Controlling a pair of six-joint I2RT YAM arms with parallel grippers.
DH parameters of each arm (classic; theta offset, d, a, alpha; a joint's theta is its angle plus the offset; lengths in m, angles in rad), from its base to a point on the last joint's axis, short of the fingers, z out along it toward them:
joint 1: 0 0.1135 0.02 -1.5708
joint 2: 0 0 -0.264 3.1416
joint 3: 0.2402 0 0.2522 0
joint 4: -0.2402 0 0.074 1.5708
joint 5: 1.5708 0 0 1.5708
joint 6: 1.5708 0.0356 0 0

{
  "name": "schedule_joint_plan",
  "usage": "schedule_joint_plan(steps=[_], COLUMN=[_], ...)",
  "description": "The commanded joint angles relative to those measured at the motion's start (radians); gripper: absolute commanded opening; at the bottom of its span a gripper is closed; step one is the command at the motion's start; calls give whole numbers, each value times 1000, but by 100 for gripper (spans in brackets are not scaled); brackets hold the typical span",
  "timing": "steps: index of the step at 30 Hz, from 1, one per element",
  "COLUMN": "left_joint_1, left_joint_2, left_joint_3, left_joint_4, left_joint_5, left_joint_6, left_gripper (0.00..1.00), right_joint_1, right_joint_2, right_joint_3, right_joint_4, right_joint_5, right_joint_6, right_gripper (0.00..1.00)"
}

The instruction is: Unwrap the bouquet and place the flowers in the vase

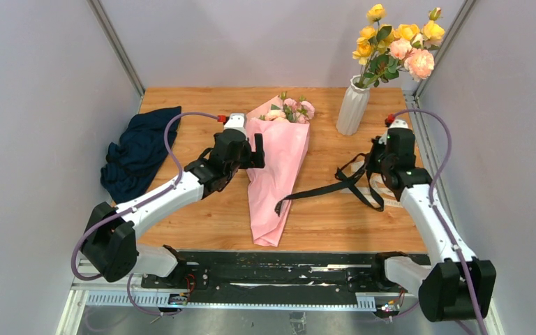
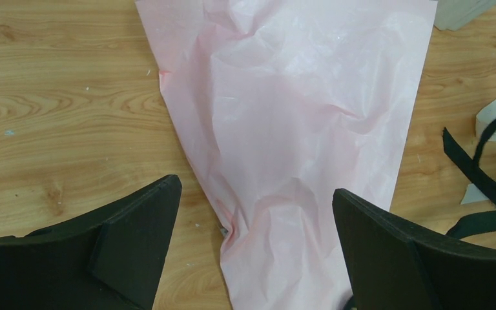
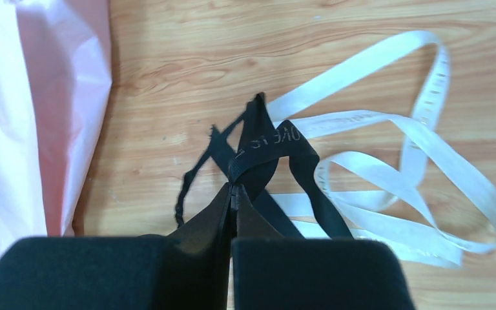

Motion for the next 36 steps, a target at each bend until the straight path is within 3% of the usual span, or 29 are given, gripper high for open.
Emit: schedule_joint_plan(steps=[1, 6, 7, 10, 11, 12, 16, 20, 23, 27, 33, 36], left_joint_1=[-4, -4, -4, -4, -4, -4, -37, -192, -322, -479, -586, -605], left_joint_2=[-19, -10, -10, -11, -14, -17, -32, -16, 56, 211, 426, 521], left_joint_3=[-10, -14, -16, -24, -28, -33, -22, 48, 127, 217, 346, 406], left_joint_4=[15, 25, 27, 33, 35, 44, 35, -52, -156, -276, -434, -534], left_joint_5=[5, 16, 19, 35, 44, 56, 94, -82, -273, -538, -786, -843], left_joint_6=[-6, -15, -15, -20, -20, -22, -14, 76, 107, 83, -30, -83], left_gripper=[100, 100, 100, 100, 100, 100, 100, 100, 100, 100, 100, 100], right_joint_1=[-88, -91, -92, -93, -91, -76, 103, 205, 210, 183, 70, 43], right_joint_2=[-69, -111, -104, -80, -72, -66, -17, 82, 121, 48, -151, -227], right_joint_3=[2, -62, -71, -93, -99, -106, -128, -125, -123, -153, -252, -278], right_joint_4=[-70, -23, -20, -3, 7, 23, 93, 156, 164, 153, 185, 191], right_joint_5=[11, 69, 77, 13, -27, -50, -15, -2, 7, 91, 48, 52], right_joint_6=[13, 14, 13, 16, 26, 35, 65, 104, 129, 180, 274, 269], right_gripper=[0, 0, 7, 61, 72, 76, 79, 81, 81, 80, 77, 76])
